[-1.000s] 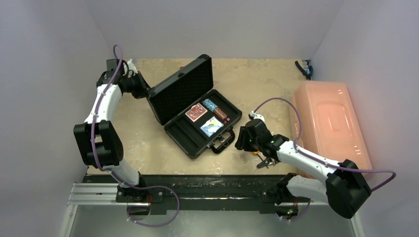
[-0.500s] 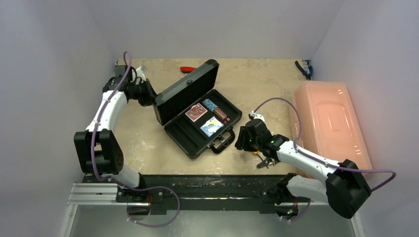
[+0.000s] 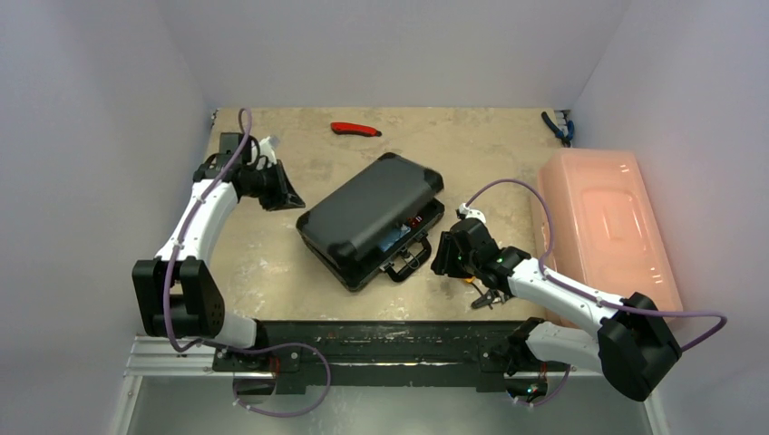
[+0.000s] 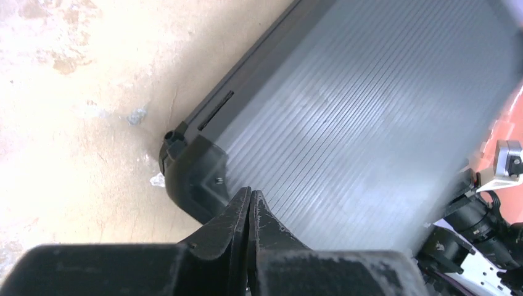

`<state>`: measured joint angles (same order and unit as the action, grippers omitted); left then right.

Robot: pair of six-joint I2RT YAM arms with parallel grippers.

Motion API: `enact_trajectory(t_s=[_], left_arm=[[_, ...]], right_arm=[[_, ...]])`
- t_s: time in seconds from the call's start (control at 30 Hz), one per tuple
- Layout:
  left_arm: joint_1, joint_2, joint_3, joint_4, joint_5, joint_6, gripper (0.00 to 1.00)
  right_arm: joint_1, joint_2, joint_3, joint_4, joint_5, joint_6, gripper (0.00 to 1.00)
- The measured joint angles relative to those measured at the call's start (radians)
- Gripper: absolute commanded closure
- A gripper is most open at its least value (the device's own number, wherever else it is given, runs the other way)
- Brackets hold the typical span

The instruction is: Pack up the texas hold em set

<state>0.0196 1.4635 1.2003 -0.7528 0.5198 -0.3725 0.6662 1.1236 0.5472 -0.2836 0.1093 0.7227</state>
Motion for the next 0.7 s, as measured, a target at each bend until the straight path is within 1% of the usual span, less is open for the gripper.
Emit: enact_trajectory(t_s=[0.43, 0.57, 0.63, 0.7], left_arm=[[-0.048, -0.109, -0.022, -0.074, -0.016, 0.026, 1.00], [-0.071, -0.125, -0.013, -0.087, -0.034, 0.032, 0.91], [-0.085, -0.134, -0.013, -0.085, -0.037, 0.039, 0.88], [-0.103, -0.144, -0.011, -0.085, -0.041, 0.044, 0.87]], right_arm=[[0.000, 0.002, 0.000, 0.000, 0.000, 0.000, 0.52], [0.000, 0.002, 0.000, 0.000, 0.000, 0.003, 0.52], [0.000, 0.002, 0.000, 0.001, 0.000, 0.005, 0.52], [0.000, 0.002, 0.000, 0.005, 0.000, 0.010, 0.52]])
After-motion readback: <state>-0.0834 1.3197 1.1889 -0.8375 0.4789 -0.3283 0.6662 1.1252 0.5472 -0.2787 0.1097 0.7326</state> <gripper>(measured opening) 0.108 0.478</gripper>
